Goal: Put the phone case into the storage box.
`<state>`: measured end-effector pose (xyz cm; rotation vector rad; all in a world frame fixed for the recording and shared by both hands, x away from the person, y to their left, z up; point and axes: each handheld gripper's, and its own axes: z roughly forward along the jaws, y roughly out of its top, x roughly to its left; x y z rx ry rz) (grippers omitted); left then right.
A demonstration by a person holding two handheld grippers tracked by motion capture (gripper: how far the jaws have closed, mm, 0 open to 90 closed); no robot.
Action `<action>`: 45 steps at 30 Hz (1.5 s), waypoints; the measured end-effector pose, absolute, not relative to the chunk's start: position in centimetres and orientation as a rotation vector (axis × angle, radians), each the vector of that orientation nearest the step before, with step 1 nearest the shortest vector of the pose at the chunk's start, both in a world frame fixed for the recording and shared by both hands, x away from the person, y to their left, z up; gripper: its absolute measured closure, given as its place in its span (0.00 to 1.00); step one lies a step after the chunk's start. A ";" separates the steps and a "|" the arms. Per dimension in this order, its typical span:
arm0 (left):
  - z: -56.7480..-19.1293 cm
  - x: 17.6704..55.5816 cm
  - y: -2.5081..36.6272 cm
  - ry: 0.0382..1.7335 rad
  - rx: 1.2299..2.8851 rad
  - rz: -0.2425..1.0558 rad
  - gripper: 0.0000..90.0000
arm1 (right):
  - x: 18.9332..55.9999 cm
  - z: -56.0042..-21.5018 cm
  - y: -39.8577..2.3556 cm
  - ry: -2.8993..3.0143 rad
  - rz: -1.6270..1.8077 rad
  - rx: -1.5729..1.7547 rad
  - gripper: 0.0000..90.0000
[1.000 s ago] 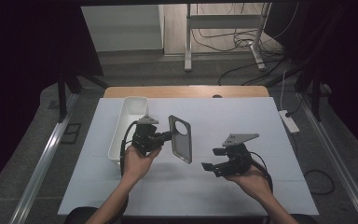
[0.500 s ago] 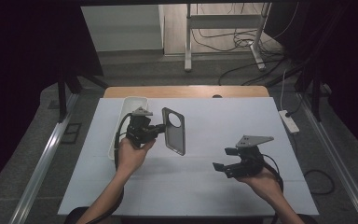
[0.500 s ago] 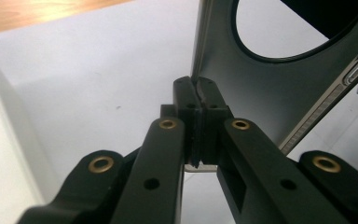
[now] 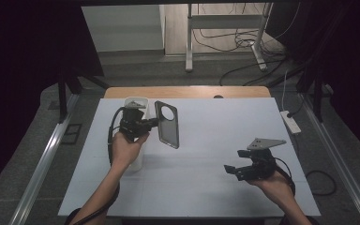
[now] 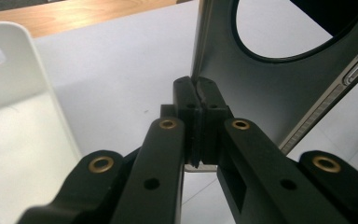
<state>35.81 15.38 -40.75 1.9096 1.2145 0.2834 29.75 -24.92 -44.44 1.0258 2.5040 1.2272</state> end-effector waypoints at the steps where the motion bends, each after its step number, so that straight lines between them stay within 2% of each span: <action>1: -40.8 35.8 15.4 1.215 1.910 0.283 0.99 | 29.7 -44.5 -25.1 2.502 1.225 1.032 0.19; 14: -40.0 36.5 18.0 1.279 1.875 0.328 0.99 | 29.7 -44.7 -26.5 2.495 1.190 1.090 0.19; 32: -37.4 37.0 21.3 1.334 1.838 0.413 0.99 | 27.8 -45.1 -29.2 2.430 1.125 1.185 0.04; 45: -37.4 37.9 23.3 1.403 1.817 0.461 0.99 | 26.8 -45.4 -30.5 2.377 1.134 1.227 0.01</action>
